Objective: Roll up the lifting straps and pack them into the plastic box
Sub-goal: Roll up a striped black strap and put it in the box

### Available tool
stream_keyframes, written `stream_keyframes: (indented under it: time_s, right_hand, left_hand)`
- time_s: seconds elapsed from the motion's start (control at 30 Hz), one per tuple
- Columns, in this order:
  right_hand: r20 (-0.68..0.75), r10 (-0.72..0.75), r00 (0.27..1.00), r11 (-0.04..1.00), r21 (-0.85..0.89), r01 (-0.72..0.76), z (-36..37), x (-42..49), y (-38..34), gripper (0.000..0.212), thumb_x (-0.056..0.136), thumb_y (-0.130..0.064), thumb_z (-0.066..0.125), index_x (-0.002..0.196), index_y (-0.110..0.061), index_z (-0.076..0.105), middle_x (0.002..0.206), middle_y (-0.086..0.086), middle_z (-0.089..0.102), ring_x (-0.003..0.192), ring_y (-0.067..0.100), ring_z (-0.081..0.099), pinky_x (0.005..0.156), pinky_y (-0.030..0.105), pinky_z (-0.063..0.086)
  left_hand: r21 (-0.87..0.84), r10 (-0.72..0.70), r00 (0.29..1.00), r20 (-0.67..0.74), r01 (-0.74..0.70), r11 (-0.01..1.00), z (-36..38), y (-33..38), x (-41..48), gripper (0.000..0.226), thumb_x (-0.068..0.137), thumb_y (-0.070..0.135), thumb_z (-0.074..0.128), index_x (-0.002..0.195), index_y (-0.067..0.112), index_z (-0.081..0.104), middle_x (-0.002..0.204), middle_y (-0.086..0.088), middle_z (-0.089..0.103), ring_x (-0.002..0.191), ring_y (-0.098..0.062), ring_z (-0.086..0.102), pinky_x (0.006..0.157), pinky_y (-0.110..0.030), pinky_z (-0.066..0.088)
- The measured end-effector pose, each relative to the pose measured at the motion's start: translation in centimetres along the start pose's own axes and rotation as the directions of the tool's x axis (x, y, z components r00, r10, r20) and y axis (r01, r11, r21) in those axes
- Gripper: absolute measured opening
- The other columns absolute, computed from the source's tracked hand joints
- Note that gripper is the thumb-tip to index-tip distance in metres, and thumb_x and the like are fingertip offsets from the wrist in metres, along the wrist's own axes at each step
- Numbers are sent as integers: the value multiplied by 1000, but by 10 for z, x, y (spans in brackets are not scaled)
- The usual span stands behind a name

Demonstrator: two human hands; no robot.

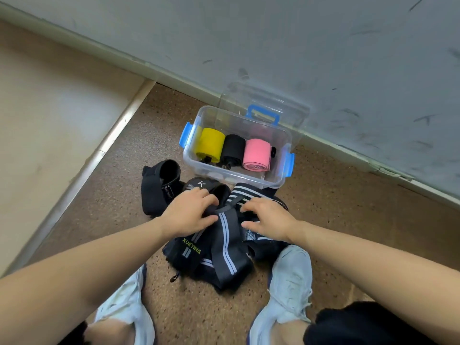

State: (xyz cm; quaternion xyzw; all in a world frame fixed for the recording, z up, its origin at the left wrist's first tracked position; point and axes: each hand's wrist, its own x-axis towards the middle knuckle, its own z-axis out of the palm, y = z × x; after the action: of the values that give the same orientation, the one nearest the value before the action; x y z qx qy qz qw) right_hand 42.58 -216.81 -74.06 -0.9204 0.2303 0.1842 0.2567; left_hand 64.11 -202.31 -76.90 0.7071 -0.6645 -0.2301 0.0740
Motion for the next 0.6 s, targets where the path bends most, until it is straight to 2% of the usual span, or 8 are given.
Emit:
stream_keyframes:
  time_s: [0.07, 0.13, 0.2, 0.27, 0.33, 0.47, 0.53, 0.6]
  right_hand:
    - [1, 63, 998, 998, -13, -63, 12, -2, 6, 48, 95, -41, 67, 137, -20, 59, 134, 0, 60, 124, 22, 51, 104, 35, 43]
    - [-6, 111, 994, 993, -43, -111, 20, -4, 13, 50, 95, -42, 66, 139, -22, 57, 137, -2, 57, 125, 23, 48, 106, 38, 42]
    - [-4, 141, 990, 990, 20, -140, 24, -6, 18, 50, 93, -41, 68, 139, -22, 57, 136, -1, 59, 125, 23, 51, 106, 38, 42]
    - [-4, 168, 986, 969, 186, -165, 30, -6, 15, 52, 91, -37, 73, 138, -21, 58, 132, 0, 62, 122, 20, 56, 105, 36, 46]
    - [45, 224, 974, 889, 401, -223, 40, -4, 3, 59, 88, -35, 77, 141, -20, 55, 126, 1, 64, 116, 18, 61, 103, 35, 49]
    - [172, 263, 949, 626, 719, -304, 64, 6, -26, 73, 88, -28, 79, 149, -19, 41, 111, 5, 68, 101, 21, 68, 95, 34, 55]
    - [192, 261, 946, 494, 815, -302, 73, 13, -35, 64, 90, -22, 77, 145, -15, 44, 108, 4, 71, 98, 19, 71, 92, 35, 57]
    - [190, 257, 948, 388, 878, -281, 76, 17, -42, 46, 90, -15, 76, 132, -10, 56, 114, 4, 73, 103, 18, 72, 97, 40, 57]
  left_hand:
    - [37, -99, 974, 205, 94, 995, 9, 10, -3, 68, 89, 65, 59, 143, 26, 51, 134, 0, 60, 125, -25, 51, 103, -41, 45]
    - [60, -169, 946, 277, 159, 986, 17, 20, -3, 86, 84, 70, 62, 154, 27, 36, 149, -1, 49, 134, -28, 41, 108, -45, 43]
    - [40, -220, 924, 312, 218, 975, 20, 26, 0, 95, 81, 65, 70, 157, 27, 28, 151, -3, 42, 137, -32, 35, 108, -48, 43]
    - [-12, -247, 912, 328, 265, 964, 21, 25, 4, 96, 77, 57, 79, 155, 26, 32, 144, -6, 44, 134, -32, 38, 108, -46, 44]
    - [-98, -289, 908, 304, 331, 938, 17, 21, 6, 90, 72, 52, 86, 147, 24, 45, 132, -5, 51, 125, -29, 50, 104, -40, 46]
    - [-231, -429, 858, 283, 495, 837, 2, 5, 7, 58, 69, 39, 91, 119, 24, 67, 105, 4, 64, 105, -20, 65, 89, -32, 53]
    - [-336, -439, 838, 323, 535, 775, -2, -7, 5, 34, 71, 33, 91, 98, 20, 74, 93, 2, 71, 95, -20, 69, 82, -32, 56]
    - [-509, -407, 843, 351, 537, 673, -8, -17, 2, 18, 76, 25, 89, 86, 17, 77, 86, -2, 76, 88, -20, 74, 80, -34, 59]
